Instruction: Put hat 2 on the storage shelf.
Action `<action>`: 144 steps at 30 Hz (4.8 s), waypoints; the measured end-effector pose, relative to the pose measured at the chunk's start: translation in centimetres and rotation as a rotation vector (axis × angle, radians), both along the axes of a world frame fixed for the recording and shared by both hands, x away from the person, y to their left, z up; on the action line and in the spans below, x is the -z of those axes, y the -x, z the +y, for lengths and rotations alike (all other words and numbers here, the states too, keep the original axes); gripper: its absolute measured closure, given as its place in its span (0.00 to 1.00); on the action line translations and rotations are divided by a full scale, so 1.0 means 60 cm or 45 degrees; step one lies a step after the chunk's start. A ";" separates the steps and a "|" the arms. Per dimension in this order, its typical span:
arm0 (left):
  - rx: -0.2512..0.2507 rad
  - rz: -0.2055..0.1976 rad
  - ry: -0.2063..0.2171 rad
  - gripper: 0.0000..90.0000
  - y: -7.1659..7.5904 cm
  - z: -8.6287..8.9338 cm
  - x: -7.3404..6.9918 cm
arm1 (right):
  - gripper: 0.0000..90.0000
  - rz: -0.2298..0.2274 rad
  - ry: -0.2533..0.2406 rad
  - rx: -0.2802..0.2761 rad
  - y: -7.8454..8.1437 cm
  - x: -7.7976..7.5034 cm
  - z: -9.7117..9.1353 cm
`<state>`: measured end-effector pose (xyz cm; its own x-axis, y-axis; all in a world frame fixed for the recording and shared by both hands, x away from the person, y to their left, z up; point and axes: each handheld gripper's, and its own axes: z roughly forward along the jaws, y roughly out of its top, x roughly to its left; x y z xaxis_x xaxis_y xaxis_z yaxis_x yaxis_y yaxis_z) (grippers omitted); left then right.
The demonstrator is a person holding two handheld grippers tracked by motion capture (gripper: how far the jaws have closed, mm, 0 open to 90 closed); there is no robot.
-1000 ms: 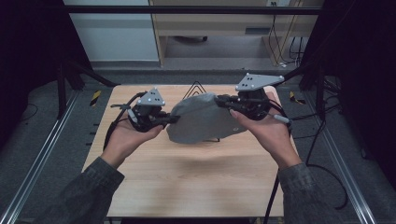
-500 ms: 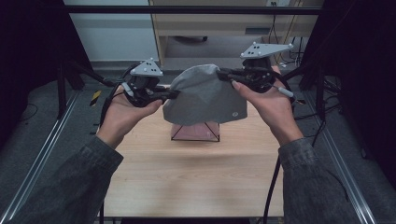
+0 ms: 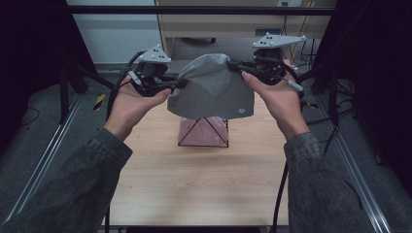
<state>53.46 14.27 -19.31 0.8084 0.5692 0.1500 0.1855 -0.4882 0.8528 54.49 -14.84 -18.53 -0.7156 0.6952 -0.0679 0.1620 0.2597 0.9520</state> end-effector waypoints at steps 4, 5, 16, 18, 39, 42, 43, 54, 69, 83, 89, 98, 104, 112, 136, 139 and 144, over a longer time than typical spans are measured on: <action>-0.010 -0.022 -0.013 0.97 -0.002 -0.003 0.003 | 0.96 -0.009 0.014 0.010 0.002 0.004 -0.001; -0.015 -0.032 -0.021 0.97 -0.003 -0.004 0.004 | 0.96 -0.009 0.018 0.014 0.003 0.007 0.000; -0.046 -0.052 0.041 0.97 -0.038 0.002 0.011 | 0.96 -0.003 0.028 0.054 -0.019 0.011 0.006; -0.053 -0.052 0.047 0.97 -0.042 0.004 0.011 | 0.96 -0.004 0.010 0.063 -0.025 0.013 0.006; -0.114 -0.080 0.133 0.97 -0.095 0.003 0.033 | 0.96 -0.063 -0.100 0.130 -0.076 0.038 0.016; -0.116 -0.088 0.139 0.97 -0.106 0.001 0.040 | 0.96 -0.067 -0.086 0.140 -0.083 0.042 0.019; -0.116 -0.088 0.139 0.97 -0.106 0.001 0.040 | 0.96 -0.067 -0.086 0.140 -0.083 0.042 0.019; -0.117 -0.134 0.125 0.97 -0.126 -0.009 0.041 | 0.96 -0.086 -0.109 0.180 -0.111 0.041 0.013; -0.152 -0.106 0.101 0.97 -0.166 -0.020 0.089 | 0.96 -0.020 -0.063 0.202 -0.145 0.083 0.013; -0.152 -0.066 0.029 0.97 -0.158 -0.019 0.113 | 0.96 0.025 -0.032 0.177 -0.139 0.117 0.017; -0.162 -0.051 0.016 0.97 -0.156 -0.017 0.119 | 0.96 0.039 -0.024 0.152 -0.135 0.124 0.022; -0.170 -0.022 -0.002 0.97 -0.153 -0.011 0.138 | 0.96 0.061 0.019 0.142 -0.133 0.143 0.030; -0.175 0.006 -0.014 0.97 -0.149 -0.007 0.154 | 0.96 0.096 0.037 0.138 -0.130 0.165 0.032; -0.176 0.039 -0.021 0.97 -0.141 -0.004 0.170 | 0.96 0.122 0.044 0.137 -0.125 0.188 0.035; -0.185 0.101 -0.022 0.97 -0.123 0.000 0.213 | 0.96 0.172 0.065 0.143 -0.114 0.222 0.043; -0.187 0.105 -0.024 0.97 -0.123 -0.001 0.216 | 0.96 0.180 0.065 0.139 -0.113 0.226 0.044; -0.189 0.118 -0.030 0.97 -0.123 0.001 0.224 | 0.96 0.192 0.064 0.137 -0.113 0.234 0.044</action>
<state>60.86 14.32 -32.76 0.7266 0.6807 0.0935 0.3344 -0.4693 0.8173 61.26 -12.21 -32.56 -0.6419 0.7668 -0.0021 0.3313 0.2797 0.9011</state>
